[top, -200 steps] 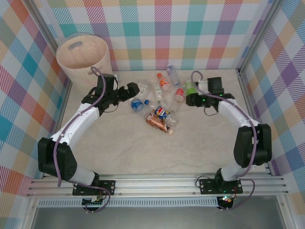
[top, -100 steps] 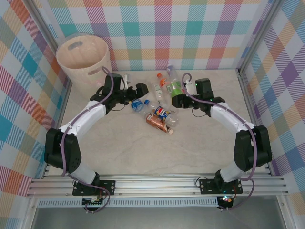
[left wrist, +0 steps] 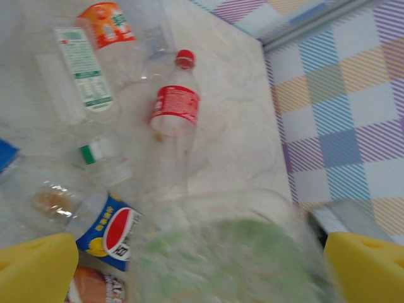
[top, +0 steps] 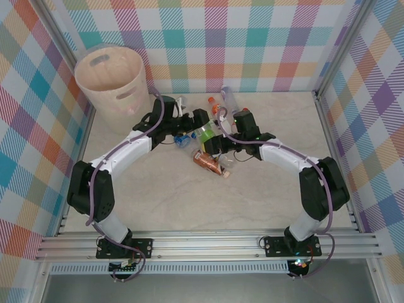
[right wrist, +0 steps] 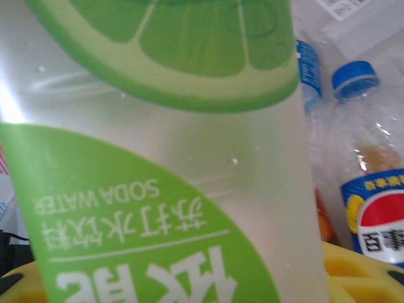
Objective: Put the plastic bottles in the bin
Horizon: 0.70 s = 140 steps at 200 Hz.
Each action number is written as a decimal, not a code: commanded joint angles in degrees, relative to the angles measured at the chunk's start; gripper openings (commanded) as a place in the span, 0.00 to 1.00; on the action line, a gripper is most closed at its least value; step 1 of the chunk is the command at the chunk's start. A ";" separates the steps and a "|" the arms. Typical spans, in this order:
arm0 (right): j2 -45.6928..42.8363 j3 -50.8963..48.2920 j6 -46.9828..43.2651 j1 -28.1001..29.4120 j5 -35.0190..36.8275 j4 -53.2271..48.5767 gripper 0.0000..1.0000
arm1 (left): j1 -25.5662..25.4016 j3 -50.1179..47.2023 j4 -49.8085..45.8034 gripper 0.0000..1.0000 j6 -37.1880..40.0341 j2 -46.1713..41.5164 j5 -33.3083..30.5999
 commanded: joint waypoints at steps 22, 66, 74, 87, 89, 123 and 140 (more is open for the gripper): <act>0.33 3.32 1.01 0.96 -3.20 4.56 0.40 | -0.47 1.48 0.19 0.93 -2.84 1.17 0.18; 1.48 4.75 3.43 1.16 -0.65 5.06 0.43 | -0.58 2.46 -1.09 0.67 -2.69 2.11 2.21; 1.37 4.91 2.93 1.18 -0.24 4.37 0.45 | -0.57 2.61 -1.52 0.62 -2.37 1.98 2.37; 0.95 5.10 1.84 1.14 0.86 3.04 0.51 | -0.41 2.89 -2.09 0.55 -2.01 1.64 2.25; 0.82 5.10 1.67 1.17 1.00 2.80 0.52 | -0.34 2.89 -2.11 0.54 -1.97 1.59 2.24; -1.46 4.59 -2.04 1.22 4.16 -0.82 0.70 | 0.27 2.80 -2.78 0.48 -1.84 0.21 -0.27; -2.93 4.40 -3.99 1.18 5.38 -2.56 0.79 | 0.75 2.72 -3.90 0.46 -1.52 -0.57 -2.31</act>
